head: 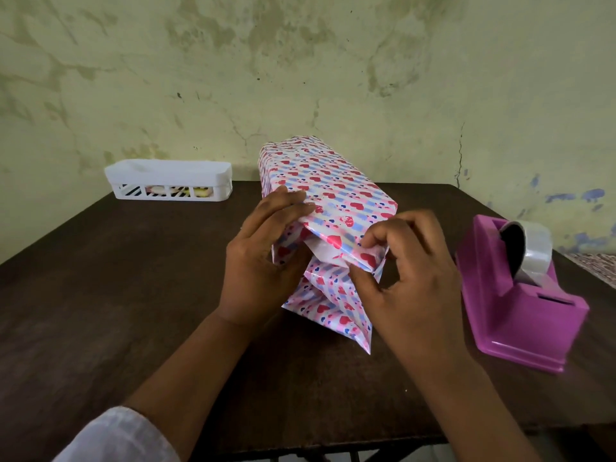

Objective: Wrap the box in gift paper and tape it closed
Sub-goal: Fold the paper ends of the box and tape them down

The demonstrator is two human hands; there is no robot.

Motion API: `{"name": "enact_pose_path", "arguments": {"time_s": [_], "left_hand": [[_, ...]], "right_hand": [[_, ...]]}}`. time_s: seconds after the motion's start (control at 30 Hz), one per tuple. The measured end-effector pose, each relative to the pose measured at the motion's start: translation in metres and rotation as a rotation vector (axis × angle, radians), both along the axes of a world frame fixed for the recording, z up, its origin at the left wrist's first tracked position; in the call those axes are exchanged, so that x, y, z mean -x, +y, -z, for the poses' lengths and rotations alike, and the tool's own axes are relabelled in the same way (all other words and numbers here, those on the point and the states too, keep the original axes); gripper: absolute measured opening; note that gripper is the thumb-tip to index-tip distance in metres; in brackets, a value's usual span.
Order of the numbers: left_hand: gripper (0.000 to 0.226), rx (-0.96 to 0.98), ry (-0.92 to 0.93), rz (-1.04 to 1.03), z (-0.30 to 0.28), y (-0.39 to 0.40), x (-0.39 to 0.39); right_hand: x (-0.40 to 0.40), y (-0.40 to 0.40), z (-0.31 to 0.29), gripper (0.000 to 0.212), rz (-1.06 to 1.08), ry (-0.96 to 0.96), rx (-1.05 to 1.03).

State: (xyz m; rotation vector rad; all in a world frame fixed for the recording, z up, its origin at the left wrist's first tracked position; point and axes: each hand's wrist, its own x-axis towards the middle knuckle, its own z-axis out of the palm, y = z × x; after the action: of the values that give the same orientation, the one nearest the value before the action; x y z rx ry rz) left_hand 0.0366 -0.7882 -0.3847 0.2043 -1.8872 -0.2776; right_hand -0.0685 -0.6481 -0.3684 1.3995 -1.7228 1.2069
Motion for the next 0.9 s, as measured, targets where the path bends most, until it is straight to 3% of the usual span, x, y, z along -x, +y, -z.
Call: {"name": "enact_pose_path", "arguments": {"time_s": [0.1, 0.17, 0.3, 0.43, 0.53, 0.73, 0.9], "left_hand": [[0.053, -0.04, 0.033, 0.003, 0.001, 0.002, 0.002], [0.044, -0.007, 0.056, 0.002, 0.003, 0.002, 0.002], [0.03, 0.114, 0.036, -0.029, 0.007, 0.001, 0.001], [0.02, 0.124, 0.029, 0.005, 0.005, -0.002, 0.0], [0.017, 0.113, 0.01, -0.033, 0.004, -0.002, 0.0], [0.021, 0.039, 0.019, -0.07, 0.007, -0.003, 0.0], [0.022, -0.017, -0.006, -0.118, 0.008, -0.001, 0.001]], "right_hand": [[-0.007, -0.002, -0.001, 0.025, -0.094, -0.165, 0.098], [-0.012, 0.0, -0.001, 0.021, -0.119, -0.146, 0.121], [-0.006, 0.012, 0.007, 0.007, -0.072, 0.176, 0.097], [0.016, 0.014, 0.005, 0.022, 0.035, 0.566, -0.004], [0.031, 0.015, -0.006, 0.023, 0.086, 0.79, -0.025], [0.049, 0.008, -0.034, 0.024, 0.066, 1.041, -0.015], [0.046, 0.01, -0.043, 0.01, 0.029, 1.081, -0.023]]}}
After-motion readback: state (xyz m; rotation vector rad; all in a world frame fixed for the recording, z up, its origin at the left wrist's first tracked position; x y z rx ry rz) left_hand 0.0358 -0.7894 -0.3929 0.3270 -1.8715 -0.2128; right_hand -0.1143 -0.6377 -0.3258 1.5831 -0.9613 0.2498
